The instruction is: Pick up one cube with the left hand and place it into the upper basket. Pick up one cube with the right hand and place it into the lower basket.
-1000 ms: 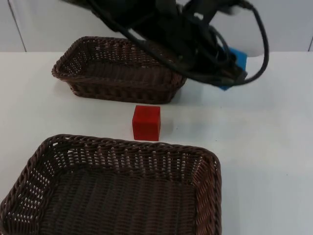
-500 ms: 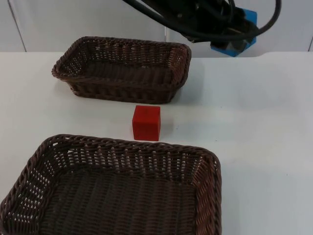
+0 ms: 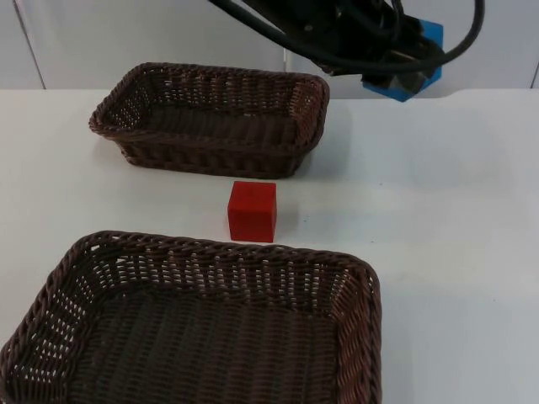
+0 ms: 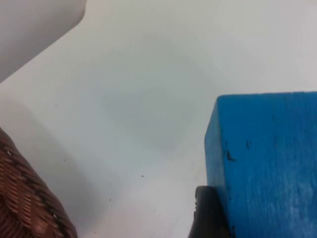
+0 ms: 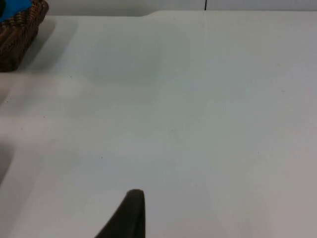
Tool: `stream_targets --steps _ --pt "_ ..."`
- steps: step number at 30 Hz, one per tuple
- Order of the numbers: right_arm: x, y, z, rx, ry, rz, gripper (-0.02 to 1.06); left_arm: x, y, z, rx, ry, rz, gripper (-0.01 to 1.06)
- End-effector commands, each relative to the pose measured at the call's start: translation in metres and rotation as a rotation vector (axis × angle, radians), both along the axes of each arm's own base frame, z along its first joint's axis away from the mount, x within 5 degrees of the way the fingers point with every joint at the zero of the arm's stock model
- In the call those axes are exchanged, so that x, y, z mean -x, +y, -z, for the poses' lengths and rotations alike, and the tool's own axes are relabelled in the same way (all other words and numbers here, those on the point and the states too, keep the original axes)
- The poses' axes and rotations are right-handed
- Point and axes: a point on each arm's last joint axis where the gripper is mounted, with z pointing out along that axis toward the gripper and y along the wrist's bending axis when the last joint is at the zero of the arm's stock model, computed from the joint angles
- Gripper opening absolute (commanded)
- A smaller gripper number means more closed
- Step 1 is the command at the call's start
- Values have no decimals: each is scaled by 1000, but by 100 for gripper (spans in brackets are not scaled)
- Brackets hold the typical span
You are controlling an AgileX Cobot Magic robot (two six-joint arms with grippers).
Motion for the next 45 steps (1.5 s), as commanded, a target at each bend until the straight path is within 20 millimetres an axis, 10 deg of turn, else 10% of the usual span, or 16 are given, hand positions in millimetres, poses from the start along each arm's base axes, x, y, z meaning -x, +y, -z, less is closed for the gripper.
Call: stream_targets --steps 1,9,26,45 --pt "0 0 0 4 -8 6 105 1 0 -6 0 -21 1 0" --pt "0 0 0 4 -8 6 105 -12 15 -7 -4 -47 -48 0" --pt "0 0 0 6 -8 5 105 -78 152 -5 28 22 -383 0" --pt "0 0 0 6 -8 5 105 -87 162 8 35 32 -434 0"
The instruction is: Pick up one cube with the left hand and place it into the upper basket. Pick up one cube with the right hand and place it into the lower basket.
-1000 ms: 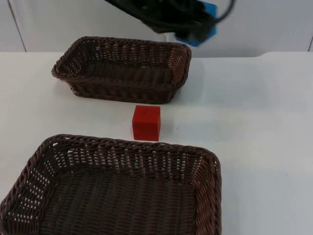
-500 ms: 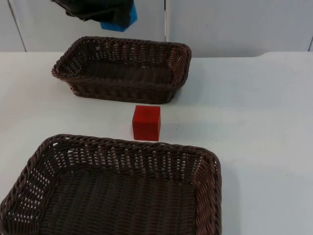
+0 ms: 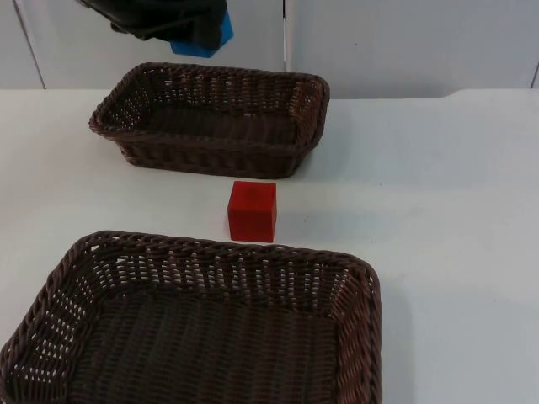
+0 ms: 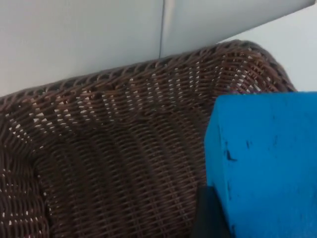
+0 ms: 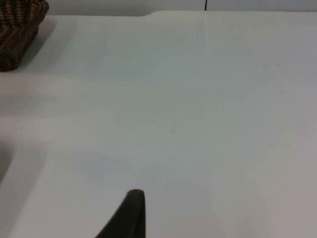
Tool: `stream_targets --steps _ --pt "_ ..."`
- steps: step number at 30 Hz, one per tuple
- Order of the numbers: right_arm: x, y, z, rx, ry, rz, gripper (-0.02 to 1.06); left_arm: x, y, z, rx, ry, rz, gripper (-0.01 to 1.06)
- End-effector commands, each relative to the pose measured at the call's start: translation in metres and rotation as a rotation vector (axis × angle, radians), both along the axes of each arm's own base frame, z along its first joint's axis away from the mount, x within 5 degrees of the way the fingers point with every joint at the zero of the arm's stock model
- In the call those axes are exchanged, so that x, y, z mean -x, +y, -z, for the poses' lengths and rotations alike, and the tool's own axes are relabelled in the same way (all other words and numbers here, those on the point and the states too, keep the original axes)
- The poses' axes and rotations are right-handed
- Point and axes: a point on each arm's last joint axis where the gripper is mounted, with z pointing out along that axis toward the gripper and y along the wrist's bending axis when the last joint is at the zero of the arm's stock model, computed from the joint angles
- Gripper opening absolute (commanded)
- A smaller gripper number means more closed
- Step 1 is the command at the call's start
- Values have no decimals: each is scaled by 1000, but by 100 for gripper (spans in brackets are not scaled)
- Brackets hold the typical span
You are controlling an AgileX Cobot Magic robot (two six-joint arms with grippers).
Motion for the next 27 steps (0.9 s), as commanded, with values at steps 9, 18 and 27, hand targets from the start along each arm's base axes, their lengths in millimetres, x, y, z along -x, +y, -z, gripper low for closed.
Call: stream_targets --steps 9,18,27 --pt "0 0 0 4 -8 8 105 -16 3 10 32 -54 -98 0" --pt "0 0 0 4 -8 8 105 -50 -7 29 56 -61 -87 0" --pt "0 0 0 4 -8 8 105 -75 -7 68 64 -17 -106 0"
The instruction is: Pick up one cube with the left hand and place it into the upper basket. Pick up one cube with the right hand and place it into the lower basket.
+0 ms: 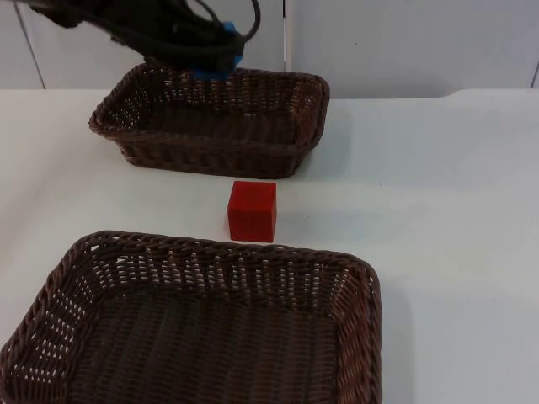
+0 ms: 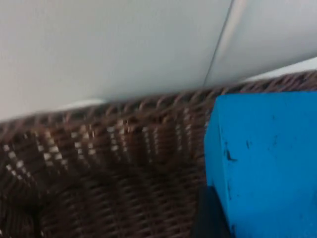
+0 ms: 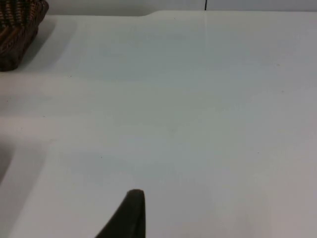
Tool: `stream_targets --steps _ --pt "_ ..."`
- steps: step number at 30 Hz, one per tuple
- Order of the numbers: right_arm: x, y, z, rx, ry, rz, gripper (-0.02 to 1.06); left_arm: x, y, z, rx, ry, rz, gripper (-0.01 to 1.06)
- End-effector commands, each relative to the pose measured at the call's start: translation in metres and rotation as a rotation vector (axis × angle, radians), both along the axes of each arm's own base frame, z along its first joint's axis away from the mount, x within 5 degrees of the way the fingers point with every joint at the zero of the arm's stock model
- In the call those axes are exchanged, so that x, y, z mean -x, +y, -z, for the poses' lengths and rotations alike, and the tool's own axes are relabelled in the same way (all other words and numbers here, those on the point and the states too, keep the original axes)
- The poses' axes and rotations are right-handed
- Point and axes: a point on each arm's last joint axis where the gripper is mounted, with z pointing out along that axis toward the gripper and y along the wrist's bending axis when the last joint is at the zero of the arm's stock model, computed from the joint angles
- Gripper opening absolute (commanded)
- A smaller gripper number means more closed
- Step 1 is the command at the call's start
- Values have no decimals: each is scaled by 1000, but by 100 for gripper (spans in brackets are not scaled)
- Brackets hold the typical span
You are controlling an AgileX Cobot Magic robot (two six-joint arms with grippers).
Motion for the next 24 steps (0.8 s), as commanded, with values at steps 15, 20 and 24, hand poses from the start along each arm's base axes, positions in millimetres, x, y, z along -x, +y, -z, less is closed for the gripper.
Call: stream_targets --steps 15,20,24 --pt "0 0 0 2 -8 7 105 -3 2 58 -27 104 -4 0" --pt "0 0 0 2 -8 7 105 -2 1 58 -15 108 -10 0" --pt "0 0 0 2 -8 7 105 -1 0 59 0 126 -5 11"
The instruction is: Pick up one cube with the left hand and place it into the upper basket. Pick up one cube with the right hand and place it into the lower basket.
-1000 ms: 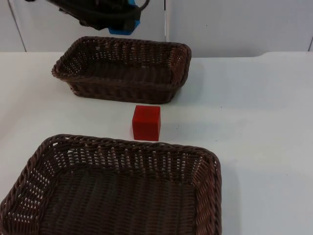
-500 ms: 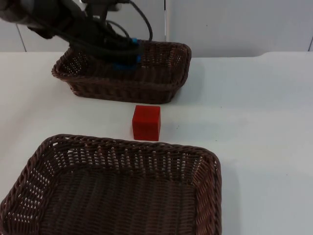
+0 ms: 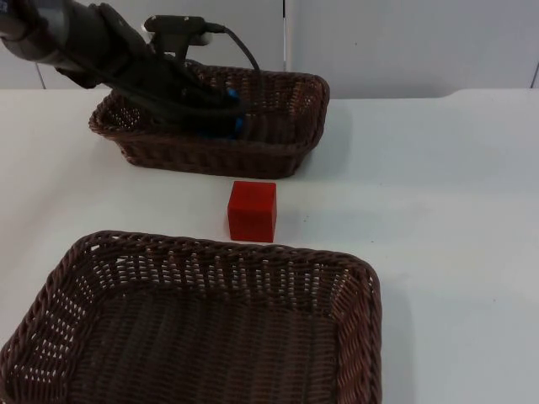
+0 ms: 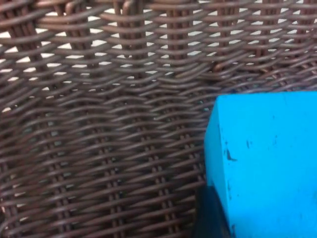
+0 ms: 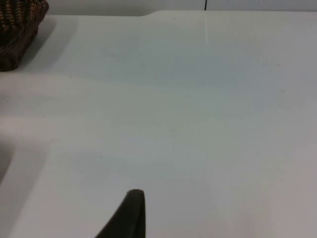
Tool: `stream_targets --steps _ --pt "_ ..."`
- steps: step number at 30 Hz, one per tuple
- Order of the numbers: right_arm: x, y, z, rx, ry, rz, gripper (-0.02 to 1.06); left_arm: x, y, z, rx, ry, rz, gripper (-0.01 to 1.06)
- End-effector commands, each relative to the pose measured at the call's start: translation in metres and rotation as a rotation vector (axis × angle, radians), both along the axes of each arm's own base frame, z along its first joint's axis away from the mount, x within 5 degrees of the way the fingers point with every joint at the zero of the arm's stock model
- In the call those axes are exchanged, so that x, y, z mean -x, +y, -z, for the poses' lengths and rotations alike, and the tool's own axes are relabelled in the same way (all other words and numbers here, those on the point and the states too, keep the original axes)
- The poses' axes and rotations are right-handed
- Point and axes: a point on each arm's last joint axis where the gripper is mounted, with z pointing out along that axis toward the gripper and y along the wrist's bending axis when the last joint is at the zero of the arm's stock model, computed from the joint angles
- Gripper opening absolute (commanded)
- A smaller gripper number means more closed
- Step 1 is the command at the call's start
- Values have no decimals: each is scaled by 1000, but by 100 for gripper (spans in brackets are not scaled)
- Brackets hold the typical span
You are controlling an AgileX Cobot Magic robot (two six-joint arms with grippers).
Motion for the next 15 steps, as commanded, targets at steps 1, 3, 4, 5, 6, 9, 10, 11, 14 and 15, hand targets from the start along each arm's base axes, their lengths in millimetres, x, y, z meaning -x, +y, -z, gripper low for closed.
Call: stream_targets --steps 1,3,4,5,6,9,10,11,14,15 --pt "0 0 0 2 -8 7 105 -1 -1 -5 27 5 -8 11" --pt "0 0 0 2 -8 7 105 -1 -1 -6 27 4 -8 29" --pt "0 0 0 2 -8 7 105 -1 -1 -6 27 4 -8 40" --pt "0 0 0 2 -8 7 105 -1 -1 -7 28 4 -7 49" --pt "0 0 0 2 -8 7 105 0 -1 -8 29 3 -5 60" --pt "0 0 0 2 -8 7 105 0 -2 -16 37 5 9 75" --pt "0 0 0 2 -8 7 105 0 -3 -20 40 4 13 82" --pt "0 0 0 2 -8 7 105 0 -3 -27 43 -10 14 86" --pt "0 0 0 2 -8 7 105 1 -3 -46 52 -40 20 90" --pt "0 0 0 2 -8 7 105 2 -3 -57 58 -56 22 90"
